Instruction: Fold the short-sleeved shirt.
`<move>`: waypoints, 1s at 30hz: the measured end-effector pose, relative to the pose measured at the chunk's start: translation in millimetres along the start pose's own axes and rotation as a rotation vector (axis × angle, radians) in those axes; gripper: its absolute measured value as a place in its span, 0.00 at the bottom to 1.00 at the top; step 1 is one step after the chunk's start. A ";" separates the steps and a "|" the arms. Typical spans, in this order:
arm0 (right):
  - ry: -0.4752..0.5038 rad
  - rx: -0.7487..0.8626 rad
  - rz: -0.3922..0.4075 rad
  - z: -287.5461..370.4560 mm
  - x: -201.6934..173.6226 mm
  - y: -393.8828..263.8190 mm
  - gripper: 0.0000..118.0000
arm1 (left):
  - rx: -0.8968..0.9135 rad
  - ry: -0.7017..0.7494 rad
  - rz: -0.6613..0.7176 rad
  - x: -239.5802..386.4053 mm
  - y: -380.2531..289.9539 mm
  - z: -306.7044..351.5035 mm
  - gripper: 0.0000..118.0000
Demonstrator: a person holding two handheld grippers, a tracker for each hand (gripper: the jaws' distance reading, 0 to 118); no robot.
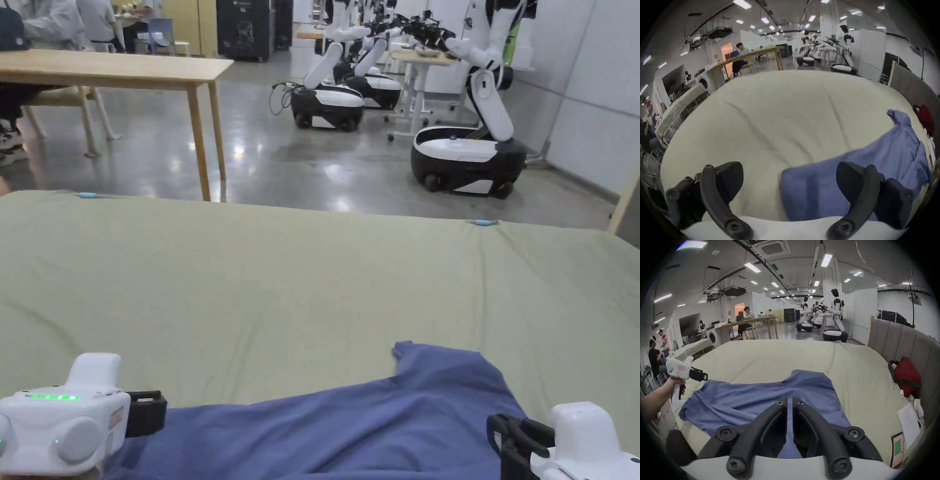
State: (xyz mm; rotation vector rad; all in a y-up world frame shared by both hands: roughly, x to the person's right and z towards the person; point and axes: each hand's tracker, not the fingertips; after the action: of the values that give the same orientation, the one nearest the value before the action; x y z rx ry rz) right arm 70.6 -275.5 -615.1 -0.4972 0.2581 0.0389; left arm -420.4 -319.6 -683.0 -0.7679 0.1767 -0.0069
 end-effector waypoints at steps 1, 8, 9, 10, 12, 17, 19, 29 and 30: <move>-0.026 -0.021 -0.004 -7.9 8.4 1.1 0.07 | -0.047 -0.001 0.020 2.6 5.7 -5.9 0.97; -0.101 -0.200 -0.148 -99.2 97.3 15.9 0.27 | -0.127 -0.124 -0.014 5.6 -3.1 -46.1 0.04; -0.105 -0.219 -0.173 -118.8 112.9 18.9 0.70 | -0.112 -0.159 -0.043 7.0 -0.3 -40.1 0.00; -0.115 -0.223 -0.169 -140.9 125.4 22.6 0.99 | -0.092 -0.183 -0.039 11.9 1.7 -29.6 0.00; -0.146 -0.286 -0.145 -179.1 136.9 25.7 0.97 | -0.032 -0.155 -0.075 20.2 9.9 -10.7 0.00; -0.152 -0.322 -0.005 -243.8 129.2 31.1 0.95 | -0.019 -0.155 -0.102 26.3 17.8 -5.9 0.00; -0.114 -0.380 0.014 -259.3 123.8 26.6 0.43 | -0.029 -0.154 -0.091 22.9 18.9 -11.8 0.00; 0.020 -0.179 -0.128 -146.4 121.9 53.2 0.04 | 0.068 -0.213 -0.031 19.3 3.1 34.7 0.00; 0.034 -0.132 -0.105 -117.8 117.3 56.0 0.04 | 0.098 -0.212 -0.030 19.6 0.0 50.3 0.00</move>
State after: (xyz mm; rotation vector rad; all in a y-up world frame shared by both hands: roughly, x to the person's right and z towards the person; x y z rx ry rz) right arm 150.8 -285.4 -770.9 -0.6423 0.2637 -0.0554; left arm -392.9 -286.3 -650.6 -0.6690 -0.0370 0.0371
